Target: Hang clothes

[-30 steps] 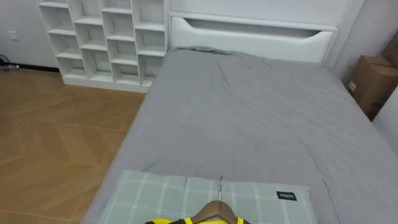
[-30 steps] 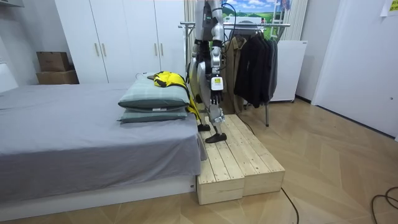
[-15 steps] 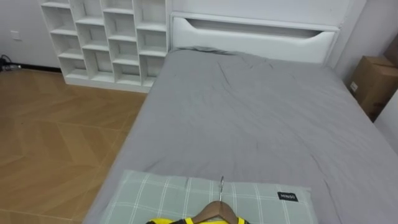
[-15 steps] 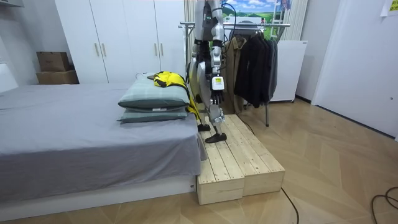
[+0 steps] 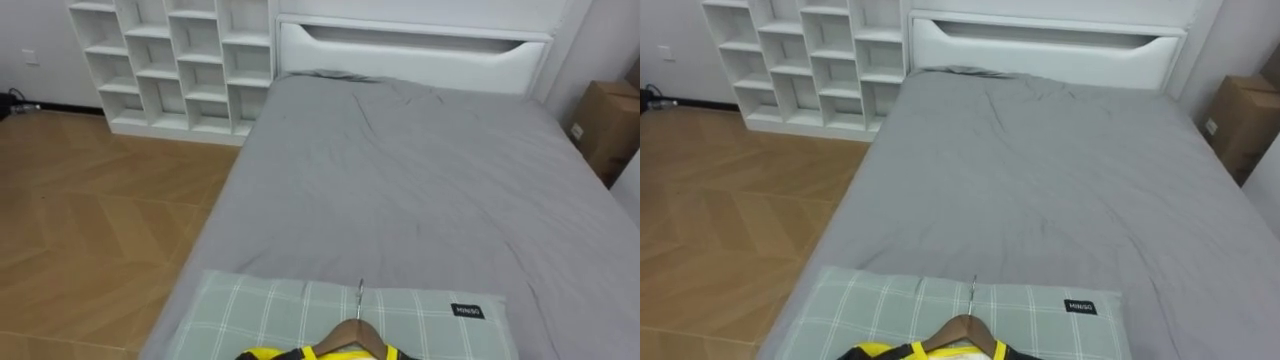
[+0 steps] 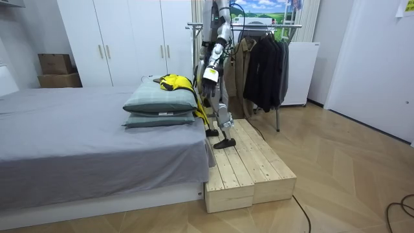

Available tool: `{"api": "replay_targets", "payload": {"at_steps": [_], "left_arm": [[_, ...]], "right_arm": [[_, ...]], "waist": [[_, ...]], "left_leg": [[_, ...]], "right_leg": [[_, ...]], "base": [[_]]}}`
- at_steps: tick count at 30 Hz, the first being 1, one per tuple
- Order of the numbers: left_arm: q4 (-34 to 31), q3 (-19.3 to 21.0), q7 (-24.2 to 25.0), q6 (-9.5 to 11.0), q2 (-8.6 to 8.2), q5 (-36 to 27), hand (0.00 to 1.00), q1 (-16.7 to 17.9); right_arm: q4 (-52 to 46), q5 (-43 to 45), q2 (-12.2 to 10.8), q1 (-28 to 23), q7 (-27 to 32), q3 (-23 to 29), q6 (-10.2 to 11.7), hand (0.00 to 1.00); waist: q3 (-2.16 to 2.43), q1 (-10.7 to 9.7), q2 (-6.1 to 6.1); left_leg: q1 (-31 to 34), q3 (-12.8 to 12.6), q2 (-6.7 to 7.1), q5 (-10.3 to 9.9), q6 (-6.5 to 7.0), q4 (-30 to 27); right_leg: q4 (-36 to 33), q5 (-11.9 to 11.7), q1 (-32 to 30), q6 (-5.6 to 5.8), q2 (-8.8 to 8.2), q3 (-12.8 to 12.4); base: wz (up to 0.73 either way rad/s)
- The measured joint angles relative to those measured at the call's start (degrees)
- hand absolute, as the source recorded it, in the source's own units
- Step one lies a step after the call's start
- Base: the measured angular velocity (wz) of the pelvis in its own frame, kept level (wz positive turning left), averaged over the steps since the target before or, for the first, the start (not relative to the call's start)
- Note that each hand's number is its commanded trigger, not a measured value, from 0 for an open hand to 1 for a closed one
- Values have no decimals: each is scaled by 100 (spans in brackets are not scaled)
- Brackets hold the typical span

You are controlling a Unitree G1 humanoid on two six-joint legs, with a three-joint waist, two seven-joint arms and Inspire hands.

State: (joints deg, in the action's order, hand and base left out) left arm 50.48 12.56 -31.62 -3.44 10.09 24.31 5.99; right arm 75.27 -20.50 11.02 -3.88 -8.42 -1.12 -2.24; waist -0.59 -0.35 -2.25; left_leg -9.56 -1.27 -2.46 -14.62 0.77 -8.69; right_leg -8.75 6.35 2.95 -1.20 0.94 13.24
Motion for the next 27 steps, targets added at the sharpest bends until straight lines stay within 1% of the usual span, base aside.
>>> {"api": "replay_targets", "payload": {"at_steps": [1, 3, 5, 8, 10, 11, 13, 14, 16, 18, 21, 24, 27], "left_arm": [[-34, -40, -65, 21, 4, 69, 0, -20], [-386, -114, -197, 39, 6, 332, 0, -31], [-519, -205, -291, 103, 10, 574, 0, -96], [-902, -300, -436, 141, 20, 782, 0, -181], [-971, -390, -488, 148, 27, 816, 0, -254], [-993, -429, -485, 147, 30, 952, 0, -279], [-1126, -523, -458, 142, 30, 1042, 0, -262], [-1236, -657, -412, 130, 35, 1060, 0, -261], [-1397, -857, -362, 132, 35, 1340, 0, -264], [-1597, -1039, -258, 133, 36, 1834, 0, -270], [-1676, -1189, -127, 128, 34, 2284, 0, -270], [-1679, -1323, 34, 126, 34, 2545, 0, -269], [-1681, -1480, 193, 127, 35, 2660, 0, -271]], "right_arm": [[2, 45, 15, 9, -3, -6, 18, 0], [1, 72, 21, 74, -1, -26, 104, 0], [1, 78, 25, 80, 16, -26, 142, 0], [-3, 81, 25, 79, 18, -46, 144, 0], [7, 113, 22, 80, 10, -44, 144, 0], [18, 172, 19, 81, -8, -41, 144, 0], [14, 259, 13, 77, -53, -34, 145, 0], [11, 288, 13, 77, -53, -40, 146, 0], [5, 286, 9, 77, -52, -44, 153, 0], [6, 286, 9, 80, -52, -32, 153, 0], [20, 281, -10, 88, -50, -7, 162, 0], [24, 281, -27, 85, -49, 4, 210, 0], [25, 279, -31, 89, -56, 3, 217, 0]], "waist": [[3, -11, -18], [6, -96, -42], [20, -107, -56], [26, -123, -51], [31, -179, -44], [35, -204, -33], [36, -252, -12], [36, -265, -2], [37, -265, 7], [36, -280, 8], [35, -388, 3], [32, -423, 0], [28, -460, 7]], "left_leg": [[-5, -1, 0, 1, 0, -10], [11, 6, 0, 2, -1, -29], [3, -1, 0, 2, -1, -41], [-10, -10, -1, 3, -1, -41], [-14, -9, 0, 3, -1, -42], [-17, -10, 0, 3, -1, -41], [-17, -9, -1, 3, -1, -43], [-14, -10, -1, 3, -1, -46], [-13, -16, 3, 3, -1, -52], [-15, -24, 7, 3, -1, -59], [-20, -25, 8, 4, 0, -64], [-57, -69, 4, 4, 0, -56], [-74, -129, 5, 4, 0, -45]], "right_leg": [[-3, 0, -1, 0, 0, 0], [4, 5, -10, 7, 1, -4], [-3, 6, -5, 9, 2, -23], [-5, 5, -1, 10, 3, -36], [-7, 4, 4, 10, 1, -36], [-6, 4, 5, 11, 1, -39], [-1, 4, 5, 10, 2, -46], [1, 4, 5, 10, -1, -45], [1, 4, 8, 10, -5, -52], [3, 2, 8, 8, -5, -69], [0, -4, 15, 8, -2, -85], [-8, -9, 15, 3, 13, -151], [-2, -14, 15, 10, 15, -189]], "base": [[0], [0], [-2], [-2], [0], [0], [0], [0], [0], [0], [0], [-10], [-8]]}}
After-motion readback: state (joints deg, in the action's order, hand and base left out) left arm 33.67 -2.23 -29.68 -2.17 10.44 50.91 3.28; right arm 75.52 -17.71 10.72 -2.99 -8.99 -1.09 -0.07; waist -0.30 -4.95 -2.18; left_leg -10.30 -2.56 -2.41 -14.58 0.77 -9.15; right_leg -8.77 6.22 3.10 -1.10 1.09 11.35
